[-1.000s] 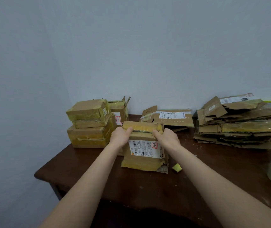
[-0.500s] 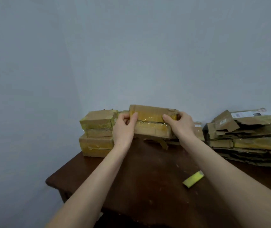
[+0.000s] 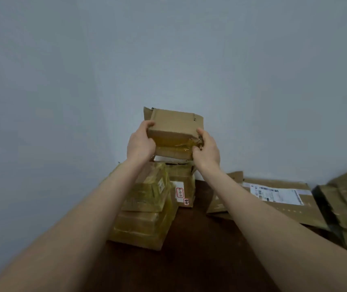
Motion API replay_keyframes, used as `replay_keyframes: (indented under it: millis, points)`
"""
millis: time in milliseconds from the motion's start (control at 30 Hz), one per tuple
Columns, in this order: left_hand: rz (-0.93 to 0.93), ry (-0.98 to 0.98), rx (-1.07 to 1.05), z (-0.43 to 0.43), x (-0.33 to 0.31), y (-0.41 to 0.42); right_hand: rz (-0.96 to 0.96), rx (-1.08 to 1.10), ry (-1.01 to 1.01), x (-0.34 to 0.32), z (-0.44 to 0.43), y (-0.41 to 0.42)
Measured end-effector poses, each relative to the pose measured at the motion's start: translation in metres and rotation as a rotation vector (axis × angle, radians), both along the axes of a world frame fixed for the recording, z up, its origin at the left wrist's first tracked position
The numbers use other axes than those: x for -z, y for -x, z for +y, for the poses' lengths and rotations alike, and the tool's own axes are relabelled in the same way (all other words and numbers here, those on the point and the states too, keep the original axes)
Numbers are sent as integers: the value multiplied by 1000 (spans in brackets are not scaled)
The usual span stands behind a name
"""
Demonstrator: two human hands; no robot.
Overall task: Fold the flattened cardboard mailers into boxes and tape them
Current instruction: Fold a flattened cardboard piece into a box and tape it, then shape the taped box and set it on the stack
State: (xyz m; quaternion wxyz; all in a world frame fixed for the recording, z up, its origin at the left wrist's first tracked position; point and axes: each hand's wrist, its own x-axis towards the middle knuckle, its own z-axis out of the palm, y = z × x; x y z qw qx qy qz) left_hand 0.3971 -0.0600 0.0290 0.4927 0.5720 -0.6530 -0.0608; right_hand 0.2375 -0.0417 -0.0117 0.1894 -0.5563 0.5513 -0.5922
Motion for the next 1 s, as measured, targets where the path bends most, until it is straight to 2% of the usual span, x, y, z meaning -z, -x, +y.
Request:
replay_keyframes:
  millis: [133, 200, 267, 367, 433, 500, 600, 667, 767, 833, 900, 1000]
  points:
    - [-406, -359, -54, -34, 26, -8, 195, -140, -187, 22, -20, 3]
    - [-512, -447, -63, -37, 30, -5, 213, -152, -212, 27, -20, 5]
    - [-517, -375, -103, -32, 29, 4, 195, -125, -196, 27, -15, 9]
    - [-473, -116, -124, -7, 22, 30, 198, -2, -193, 26, 2, 24]
    - [-446, 20, -36, 16, 22, 61, 237, 82, -238, 31, 20, 41]
    - [-465, 55, 88, 35, 33, 99, 289, 129, -311, 41, 38, 63]
    - [-495, -122, 245, 50, 68, 150, 294, 205, -420, 57, 64, 108]
    - [-444, -273, 312, 50, 98, 170, 273, 313, -475, 64, 79, 145]
    - [-298, -455, 264, 39, 134, 178, 239, 465, -550, 76, 91, 202]
    - [-245, -571, 226, 31, 153, 177, 189, 459, -624, 86, 93, 226]
    - [-274, -672, 234, 27, 171, 176, 104, 419, -671, 95, 91, 234]
    - [-324, -678, 215, 24, 186, 175, 69, 408, -686, 103, 82, 236]
